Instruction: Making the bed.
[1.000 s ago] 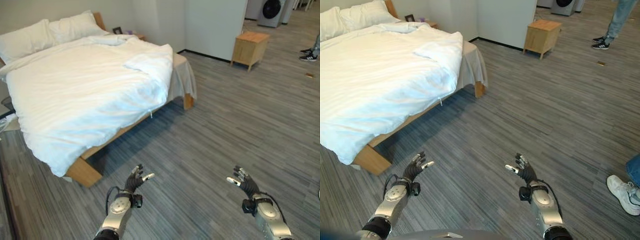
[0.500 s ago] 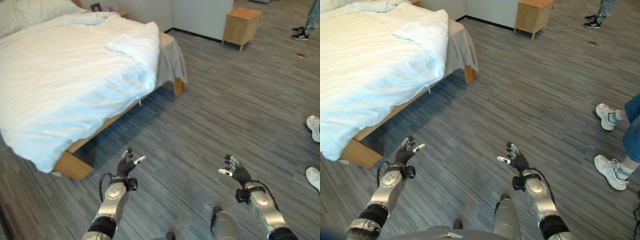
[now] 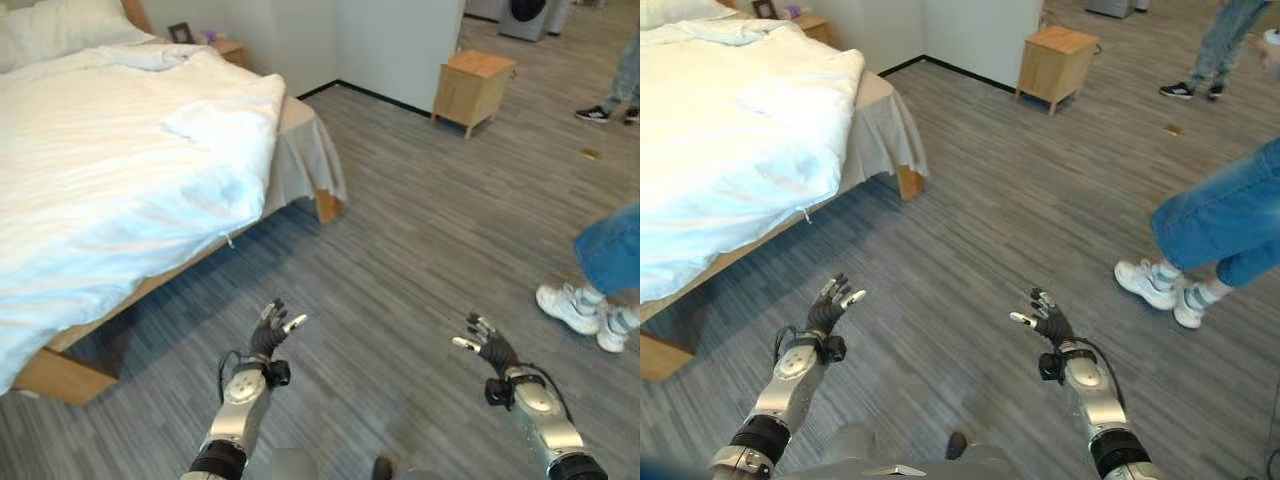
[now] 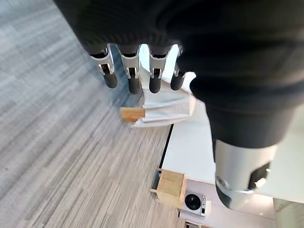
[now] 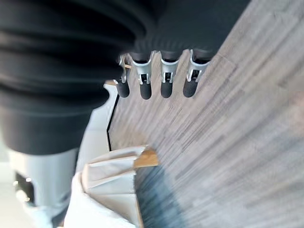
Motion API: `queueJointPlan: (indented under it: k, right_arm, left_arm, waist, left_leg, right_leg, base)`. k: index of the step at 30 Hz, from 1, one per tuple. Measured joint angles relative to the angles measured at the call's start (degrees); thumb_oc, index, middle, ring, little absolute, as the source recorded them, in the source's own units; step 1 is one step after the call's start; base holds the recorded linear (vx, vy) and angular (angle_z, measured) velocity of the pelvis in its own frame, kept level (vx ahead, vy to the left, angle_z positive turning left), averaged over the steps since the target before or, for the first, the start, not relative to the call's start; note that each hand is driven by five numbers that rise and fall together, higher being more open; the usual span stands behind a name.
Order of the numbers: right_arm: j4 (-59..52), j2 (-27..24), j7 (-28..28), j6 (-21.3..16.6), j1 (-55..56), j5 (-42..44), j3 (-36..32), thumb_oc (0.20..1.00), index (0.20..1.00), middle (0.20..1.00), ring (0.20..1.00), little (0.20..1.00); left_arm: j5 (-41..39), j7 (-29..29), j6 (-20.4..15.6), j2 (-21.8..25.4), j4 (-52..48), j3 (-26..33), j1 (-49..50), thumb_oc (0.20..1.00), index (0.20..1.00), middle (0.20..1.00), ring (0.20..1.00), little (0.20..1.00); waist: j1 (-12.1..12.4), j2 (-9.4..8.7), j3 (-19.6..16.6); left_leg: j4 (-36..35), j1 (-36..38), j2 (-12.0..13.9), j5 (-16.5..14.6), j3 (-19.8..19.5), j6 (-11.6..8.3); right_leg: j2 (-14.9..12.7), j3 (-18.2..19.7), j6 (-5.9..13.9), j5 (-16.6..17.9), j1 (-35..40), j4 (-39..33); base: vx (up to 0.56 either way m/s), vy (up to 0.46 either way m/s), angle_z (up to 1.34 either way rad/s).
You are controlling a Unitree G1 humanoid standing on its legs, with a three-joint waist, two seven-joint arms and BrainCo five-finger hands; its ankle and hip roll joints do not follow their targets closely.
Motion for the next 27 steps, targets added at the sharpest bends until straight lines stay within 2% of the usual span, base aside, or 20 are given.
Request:
queueJointPlan:
  k: [1,2,3,5,7,8,10,11,12,13,14,15,17,18,19,22,24,25,26,27]
  right_arm:
    - [-0.21,0.18,0.0,-0.1,-0.12,-0.05,0.2,1.0,1.0,1.0,1.0,1.0]
    - [-0.09,-0.02,-0.24,-0.44,-0.64,-0.11,1.12,1.0,1.0,1.0,1.0,1.0]
    - [0.22,-0.35,0.04,-0.47,-2.06,-0.18,1.19,1.0,1.0,1.0,1.0,1.0]
    - [0.38,0.47,-0.01,-0.58,-1.79,-0.14,1.5,1.0,1.0,1.0,1.0,1.0]
    - [2.07,3.68,0.52,-0.62,-1.68,6.53,1.14,1.0,1.0,1.0,1.0,1.0]
    - [3.25,6.29,1.12,-0.83,-1.22,13.6,0.98,1.0,1.0,1.0,1.0,1.0]
    - [2.51,7.8,2.02,-0.51,-0.19,19.08,3.17,1.0,1.0,1.0,1.0,1.0]
    - [2.38,8.36,2.35,-0.12,-0.22,19.0,5.08,1.0,1.0,1.0,1.0,1.0]
    - [1.99,8.41,2.66,0.05,-0.1,19.01,5.44,1.0,1.0,1.0,1.0,1.0]
    - [1.76,8.46,2.65,0.03,-0.59,19.08,5.6,1.0,1.0,1.0,1.0,1.0]
    - [1.16,8.42,2.69,-0.04,-0.58,19.21,5.53,1.0,1.0,1.0,1.0,1.0]
    - [-0.7,8.28,2.78,0.02,-0.55,19.13,4.77,1.0,1.0,1.0,1.0,1.0]
    - [-2.73,6.43,3.25,-0.06,0.55,16.77,3.11,1.0,1.0,1.0,1.0,1.0]
    - [-2.68,6.04,3.21,0.04,0.85,16.54,2.73,1.0,1.0,1.0,1.0,1.0]
    - [-2.91,5.56,3.14,0.05,2.61,16.57,1.5,1.0,1.0,1.0,1.0,1.0]
    - [-3.42,5.99,3.19,0.17,5.36,17.2,-0.04,1.0,1.0,1.0,1.0,1.0]
    - [-3.39,5.86,3.77,0.17,8.09,17.23,0.08,1.0,1.0,1.0,1.0,1.0]
    - [-2.13,6.15,4.27,0.54,9.24,17.43,-0.09,1.0,1.0,1.0,1.0,1.0]
    - [-2.13,6.55,4.47,0.85,10.29,17.47,-0.06,1.0,1.0,1.0,1.0,1.0]
    - [-1.85,7.2,5.01,1.55,10.47,17.47,0.06,1.0,1.0,1.0,1.0,1.0]
  left_arm:
    - [0.01,-0.19,-0.02,0.15,-0.04,0.02,0.51,1.0,1.0,1.0,1.0,1.0]
    - [0.03,-0.38,-0.21,0.37,-0.02,0.09,0.82,1.0,1.0,1.0,1.0,1.0]
    - [0.03,-0.28,-0.13,0.17,0.04,0.09,0.87,1.0,1.0,1.0,1.0,1.0]
    - [0.03,-0.31,-0.05,0.52,0.81,-0.24,0.96,1.0,1.0,1.0,1.0,1.0]
    - [0.02,-0.37,0.34,0.0,2.05,0.59,1.22,1.0,1.0,1.0,1.0,1.0]
    - [0.02,-0.21,0.45,-0.01,2.23,0.66,1.57,1.0,1.0,1.0,1.0,1.0]
    - [0.04,-0.08,0.46,-0.11,1.31,0.9,3.24,1.0,1.0,1.0,1.0,1.0]
    - [0.08,-0.07,0.72,0.87,0.97,1.13,3.0,1.0,1.0,1.0,1.0,1.0]
    - [0.12,-0.05,0.94,0.84,0.88,1.32,3.12,1.0,1.0,1.0,1.0,1.0]
    - [0.22,0.11,1.22,0.82,0.88,1.31,3.52,1.0,1.0,1.0,1.0,1.0]
    - [0.84,0.18,1.46,0.73,0.52,1.77,3.45,1.0,1.0,1.0,1.0,1.0]
    - [1.19,0.32,1.5,0.94,-0.3,1.53,2.76,1.0,1.0,1.0,1.0,1.0]
    - [1.25,0.31,1.53,-0.61,-1.1,1.79,0.35,1.0,1.0,1.0,1.0,1.0]
    - [1.27,0.19,1.43,-0.68,-1.94,1.72,0.5,1.0,1.0,1.0,1.0,1.0]
    - [1.28,0.12,1.34,-0.63,-2.48,1.48,-0.75,1.0,1.0,1.0,1.0,1.0]
    - [1.21,0.07,1.38,0.15,-3.0,1.41,-0.76,1.0,1.0,1.0,1.0,1.0]
    - [1.23,-0.72,1.35,0.68,-2.79,0.72,-0.17,1.0,1.0,1.0,1.0,1.0]
    - [1.22,-1.19,1.32,0.68,-2.63,0.17,1.14,1.0,1.0,1.0,1.0,1.0]
    - [1.24,-1.54,1.25,1.77,-2.29,-0.62,1.48,1.0,1.0,1.0,1.0,1.0]
    - [1.36,-2.17,1.12,2.81,-2.24,-0.88,2.44,1.0,1.0,1.0,1.0,1.0]
  waist:
    - [1.17,0.57,-0.13]
    - [2.11,0.29,-0.77]
    - [3.26,2.51,-0.59]
    - [4.63,3.14,-1.02]
    - [4.13,1.97,-1.26]
    - [4.05,1.17,-1.94]
    - [4.47,4.17,-3.8]
    - [4.26,1.73,-3.54]
    - [4.58,1.46,-3.59]
    - [5.88,1.46,-3.65]
    - [6.28,1.27,-3.6]
    - [4.83,1.12,-3.43]
    - [1.83,4.16,-1.31]
    - [0.83,5.09,-0.79]
    - [0.87,6.43,-0.45]
    - [-1.73,7.66,0.79]
    - [-4.16,6.9,0.23]
    - [-4.78,6.91,-0.54]
    - [-5.24,5.88,-0.98]
    - [-4.74,3.81,-0.79]
  left_leg:
    - [-6.58,-0.88,-1.35,0.12,2.2,0.18]
    - [-18.88,-0.98,-5.23,-0.04,1.38,0.46]
    - [-24.7,-1.41,-5.85,1.54,0.45,3.14]
    - [-30.07,-2.66,-8.9,2.56,-0.21,4.83]
    - [-32.59,-2.79,-11.48,2.13,9.29,5.91]
    - [-31.44,-1.91,-12.11,1.92,13.57,7.99]
    - [-32.44,1.27,-11.29,-0.84,13.9,13.91]
    - [-34.75,3.24,-12.62,-1.88,12.69,17.23]
    - [-35.91,4.58,-12.7,-1.62,12.39,17.76]
    - [-37.12,7.24,-13.02,-2.18,12.42,17.4]
    - [-36.86,9.65,-14.17,-3.32,10.72,17.16]
    - [-37.24,11.24,-15.47,-3.43,5.47,16.52]
    - [-39.01,16.4,-14.88,-4.5,-3.03,16.19]
    - [-39.55,17.54,-13.95,-3.01,-4.17,15.24]
    - [-39.23,19.17,-12.81,-4.13,-10.6,14.47]
    - [-38.92,21.3,-12.0,-5.4,-20.59,13.12]
    - [-37.58,21.89,-12.17,-5.95,-24.39,12.95]
    - [-36.37,21.1,-10.86,-8.98,-28.22,10.86]
    - [-35.31,20.42,-10.85,-9.79,-29.12,9.2]
    - [-35.25,20.18,-10.86,-9.58,-30.43,8.02]
  right_leg:
    - [1.03,0.14,0.68,-0.42,1.3,-0.54]
    - [1.51,1.8,5.24,-2.87,2.55,-2.69]
    - [3.78,0.8,4.26,-2.25,3.36,-3.13]
    - [4.94,-0.44,4.85,-4.5,6.55,-5.26]
    - [5.07,-2.86,5.31,-8.83,10.06,-5.54]
    - [5.33,-3.1,6.77,-9.93,10.67,-4.29]
    - [9.16,-2.27,7.01,-10.11,11.58,-0.03]
    - [7.35,-2.07,7.74,-12.11,10.15,5.76]
    - [6.44,-1.85,8.38,-13.26,8.43,10.84]
    - [3.07,-2.87,10.09,-12.96,5.08,23.0]
    - [-0.48,-3.27,13.67,-10.08,1.62,35.42]
    - [-4.68,-4.1,13.83,-5.16,-2.04,47.13]
    - [-5.56,-4.31,11.68,-7.1,-6.72,54.25]
    - [-5.43,-4.02,11.24,-7.99,-8.13,55.05]
    - [-5.57,-3.35,11.21,-9.88,-14.14,54.17]
    - [-10.08,-1.63,10.66,-10.22,-21.69,41.27]
    - [-12.75,5.7,12.7,-5.35,-21.89,23.23]
    - [-10.54,16.72,15.6,-2.9,-19.8,12.49]
    - [-10.21,23.09,16.36,-1.43,-17.87,7.27]
    - [-10.86,24.72,15.46,-0.57,-16.5,4.69]
  base:
    - [0.62,0.038,-0.22]
    - [0.66,0.039,-0.47]
    - [0.43,-0.012,-0.46]
    - [0.63,-0.056,-0.23]
    - [0.66,-0.039,0.1]
    - [0.65,-0.008,0.07]
    - [0.58,0.043,-0.04]
    - [0.35,0.065,0.05]
    - [0.53,0.097,-0.22]
    - [0.56,0.11,-0.45]
    - [0.76,0.084,-0.12]
    - [0.58,0.011,0.52]
    - [0.55,-0.097,1.27]
    - [0.57,-0.196,1.48]
    - [0.41,-0.166,1.36]
    - [0.6,-0.432,1.64]
    - [0.49,-0.356,2.15]
    - [0.57,-0.576,2.08]
    - [0.5,-0.694,1.99]
    - [0.39,-0.716,2.04]
